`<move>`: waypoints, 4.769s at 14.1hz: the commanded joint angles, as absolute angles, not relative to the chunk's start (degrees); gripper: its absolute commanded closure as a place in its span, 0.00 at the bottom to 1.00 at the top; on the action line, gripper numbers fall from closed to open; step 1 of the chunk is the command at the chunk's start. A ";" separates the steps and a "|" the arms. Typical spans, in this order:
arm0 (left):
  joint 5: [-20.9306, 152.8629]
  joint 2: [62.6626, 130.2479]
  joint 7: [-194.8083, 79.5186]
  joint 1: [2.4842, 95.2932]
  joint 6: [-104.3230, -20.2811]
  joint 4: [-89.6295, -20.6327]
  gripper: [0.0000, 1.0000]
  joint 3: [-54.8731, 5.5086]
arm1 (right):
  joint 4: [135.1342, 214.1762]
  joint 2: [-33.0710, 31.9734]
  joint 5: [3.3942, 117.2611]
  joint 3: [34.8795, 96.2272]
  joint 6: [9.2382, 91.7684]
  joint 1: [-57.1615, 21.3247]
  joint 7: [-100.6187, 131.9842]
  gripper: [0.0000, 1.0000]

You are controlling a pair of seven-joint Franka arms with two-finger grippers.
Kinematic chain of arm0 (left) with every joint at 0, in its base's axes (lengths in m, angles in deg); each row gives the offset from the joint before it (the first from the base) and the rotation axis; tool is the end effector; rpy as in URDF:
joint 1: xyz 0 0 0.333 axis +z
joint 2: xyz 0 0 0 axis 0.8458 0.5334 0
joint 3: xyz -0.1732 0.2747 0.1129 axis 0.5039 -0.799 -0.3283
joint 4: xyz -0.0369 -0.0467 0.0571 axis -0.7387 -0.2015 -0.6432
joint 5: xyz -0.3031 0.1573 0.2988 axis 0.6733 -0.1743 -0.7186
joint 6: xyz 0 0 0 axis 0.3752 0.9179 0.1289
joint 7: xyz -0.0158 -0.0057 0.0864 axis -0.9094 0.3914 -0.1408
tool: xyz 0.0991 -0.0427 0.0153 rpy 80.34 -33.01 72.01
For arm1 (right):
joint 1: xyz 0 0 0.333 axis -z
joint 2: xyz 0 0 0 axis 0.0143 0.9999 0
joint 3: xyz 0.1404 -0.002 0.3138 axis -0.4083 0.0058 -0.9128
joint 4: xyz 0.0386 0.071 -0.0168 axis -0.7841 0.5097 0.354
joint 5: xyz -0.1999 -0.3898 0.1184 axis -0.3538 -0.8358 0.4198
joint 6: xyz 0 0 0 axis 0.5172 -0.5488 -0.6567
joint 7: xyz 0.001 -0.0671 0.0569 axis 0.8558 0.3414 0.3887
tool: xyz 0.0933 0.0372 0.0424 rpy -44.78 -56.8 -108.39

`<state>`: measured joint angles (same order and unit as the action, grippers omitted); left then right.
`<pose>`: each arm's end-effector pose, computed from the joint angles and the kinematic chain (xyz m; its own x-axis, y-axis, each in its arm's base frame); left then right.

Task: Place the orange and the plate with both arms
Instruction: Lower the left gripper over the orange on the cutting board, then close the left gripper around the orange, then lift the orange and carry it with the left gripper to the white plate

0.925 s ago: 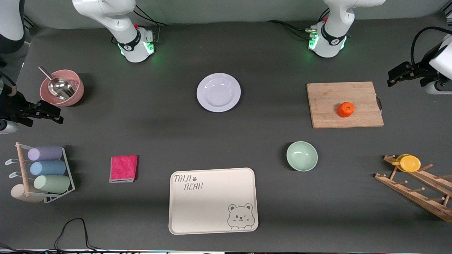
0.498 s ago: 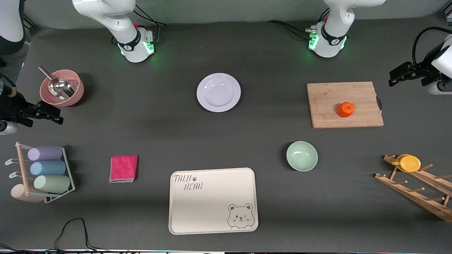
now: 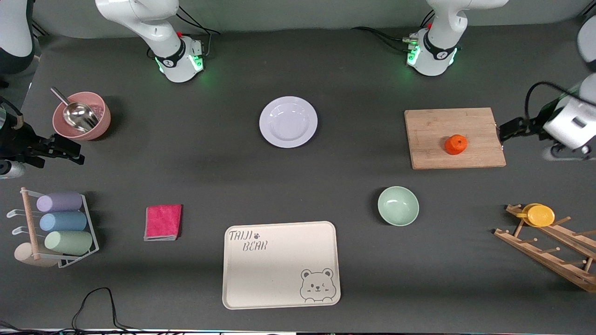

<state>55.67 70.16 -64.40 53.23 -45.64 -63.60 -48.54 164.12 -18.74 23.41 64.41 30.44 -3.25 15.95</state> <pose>0.6027 0.0138 0.5046 0.9923 0.0093 -0.1237 0.0069 -0.9998 -0.0200 0.6557 -0.0193 0.6158 0.9983 0.0509 0.0295 0.0507 -0.9987 0.0092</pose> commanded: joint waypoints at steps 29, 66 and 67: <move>55.74 75.67 -60.76 52.49 -95.01 -105.45 0.00 -48.02 | 163.79 -18.21 22.95 64.94 29.10 -3.37 17.20 0.00; 65.93 74.70 -24.57 33.26 -40.06 -60.81 0.92 -45.56 | 164.66 -18.83 23.22 65.64 29.10 -3.54 16.94 0.00; 67.59 74.96 -22.11 31.68 -40.06 -59.49 0.95 -45.56 | 164.75 -18.83 23.22 65.64 29.10 -3.54 16.94 0.00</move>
